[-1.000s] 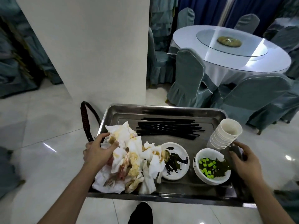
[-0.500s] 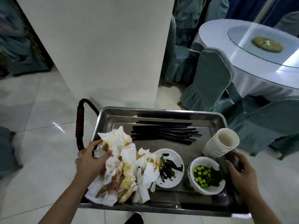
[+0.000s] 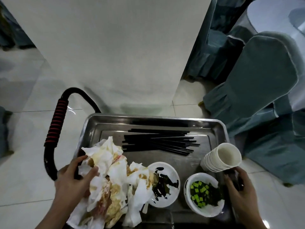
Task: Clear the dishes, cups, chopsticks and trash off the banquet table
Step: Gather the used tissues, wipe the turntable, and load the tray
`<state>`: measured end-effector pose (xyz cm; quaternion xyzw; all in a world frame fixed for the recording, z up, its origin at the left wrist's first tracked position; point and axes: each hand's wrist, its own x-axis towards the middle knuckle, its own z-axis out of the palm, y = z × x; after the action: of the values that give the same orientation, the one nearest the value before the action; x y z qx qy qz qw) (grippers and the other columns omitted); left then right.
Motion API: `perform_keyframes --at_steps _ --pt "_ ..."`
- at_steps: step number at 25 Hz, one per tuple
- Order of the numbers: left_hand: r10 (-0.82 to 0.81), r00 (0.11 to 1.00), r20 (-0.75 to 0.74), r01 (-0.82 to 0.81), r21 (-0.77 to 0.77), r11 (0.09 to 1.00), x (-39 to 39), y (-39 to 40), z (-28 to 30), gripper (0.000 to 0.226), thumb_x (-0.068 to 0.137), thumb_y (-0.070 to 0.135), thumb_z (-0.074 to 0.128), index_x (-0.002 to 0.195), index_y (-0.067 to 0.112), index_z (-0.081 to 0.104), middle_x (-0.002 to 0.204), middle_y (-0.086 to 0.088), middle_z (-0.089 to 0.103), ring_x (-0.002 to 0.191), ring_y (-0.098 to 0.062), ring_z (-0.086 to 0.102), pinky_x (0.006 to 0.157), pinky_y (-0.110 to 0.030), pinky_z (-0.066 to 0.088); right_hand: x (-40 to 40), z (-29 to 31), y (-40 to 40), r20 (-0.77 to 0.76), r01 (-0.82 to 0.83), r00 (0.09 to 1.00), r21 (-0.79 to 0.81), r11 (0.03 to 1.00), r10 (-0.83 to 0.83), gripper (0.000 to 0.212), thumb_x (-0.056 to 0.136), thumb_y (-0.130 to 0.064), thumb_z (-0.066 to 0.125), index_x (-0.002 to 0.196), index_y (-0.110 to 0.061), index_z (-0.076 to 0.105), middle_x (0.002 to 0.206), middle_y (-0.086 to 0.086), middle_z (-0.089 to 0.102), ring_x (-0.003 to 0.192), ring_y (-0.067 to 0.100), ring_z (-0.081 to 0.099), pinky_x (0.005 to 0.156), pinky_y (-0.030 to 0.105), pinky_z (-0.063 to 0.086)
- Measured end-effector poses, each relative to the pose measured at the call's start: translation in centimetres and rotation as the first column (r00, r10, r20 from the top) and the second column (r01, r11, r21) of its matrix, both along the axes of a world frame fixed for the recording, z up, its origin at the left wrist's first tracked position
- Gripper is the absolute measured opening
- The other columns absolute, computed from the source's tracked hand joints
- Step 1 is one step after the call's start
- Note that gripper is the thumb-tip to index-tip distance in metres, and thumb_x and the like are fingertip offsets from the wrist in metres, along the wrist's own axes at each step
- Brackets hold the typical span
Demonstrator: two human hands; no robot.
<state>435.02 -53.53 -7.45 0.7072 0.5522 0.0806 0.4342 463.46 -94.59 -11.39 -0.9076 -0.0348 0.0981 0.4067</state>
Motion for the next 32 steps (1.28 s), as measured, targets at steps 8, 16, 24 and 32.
perform_keyframes --at_steps 8,16,24,32 --pt "0.084 0.993 -0.085 -0.085 -0.003 0.996 2.7 1.2 -16.0 0.061 0.061 0.074 0.068 0.117 0.052 0.058 0.112 -0.01 0.061 0.089 -0.027 0.067 0.086 -0.055 0.057 6.9 -15.3 3.8 -0.066 -0.061 0.996 -0.023 0.998 0.059 0.048 0.093 -0.027 0.069 0.133 -0.049 0.052 0.122 -0.005 0.065 0.115 0.024 0.061 0.095 0.058 0.053" --pt "0.089 0.996 -0.008 -0.089 -0.007 0.996 5.2 1.7 -29.8 0.044 0.08 0.036 0.082 0.101 0.064 0.055 0.111 -0.004 0.061 0.05 -0.008 0.067 0.038 -0.023 0.052 10.2 -29.1 4.6 -0.068 -0.06 0.996 -0.05 0.997 0.056 0.046 0.091 -0.033 0.068 0.131 -0.048 0.053 0.114 -0.005 0.065 0.108 0.026 0.063 0.079 0.035 0.055" --pt "0.073 0.994 -0.076 -0.071 0.032 0.997 6.9 3.3 -40.0 0.058 0.075 0.046 0.085 0.125 0.033 0.06 0.11 -0.003 0.064 0.06 -0.011 0.067 0.043 -0.032 0.054 11.8 -39.3 7.3 -0.051 -0.066 0.997 -0.012 0.998 0.065 0.043 0.094 -0.027 0.067 0.131 -0.044 0.053 0.116 -0.004 0.066 0.108 0.025 0.062 0.089 0.047 0.052" --pt "0.05 0.996 -0.067 -0.05 0.009 0.999 9.6 6.4 -47.2 0.075 0.057 0.071 0.071 0.125 0.042 0.058 0.126 -0.006 0.06 0.107 -0.03 0.063 0.075 -0.047 0.061 14.3 -45.5 10.7 -0.032 -0.081 0.996 0.04 0.996 0.082 0.043 0.095 -0.027 0.067 0.129 -0.048 0.053 0.117 -0.008 0.063 0.109 0.019 0.059 0.091 0.038 0.045"
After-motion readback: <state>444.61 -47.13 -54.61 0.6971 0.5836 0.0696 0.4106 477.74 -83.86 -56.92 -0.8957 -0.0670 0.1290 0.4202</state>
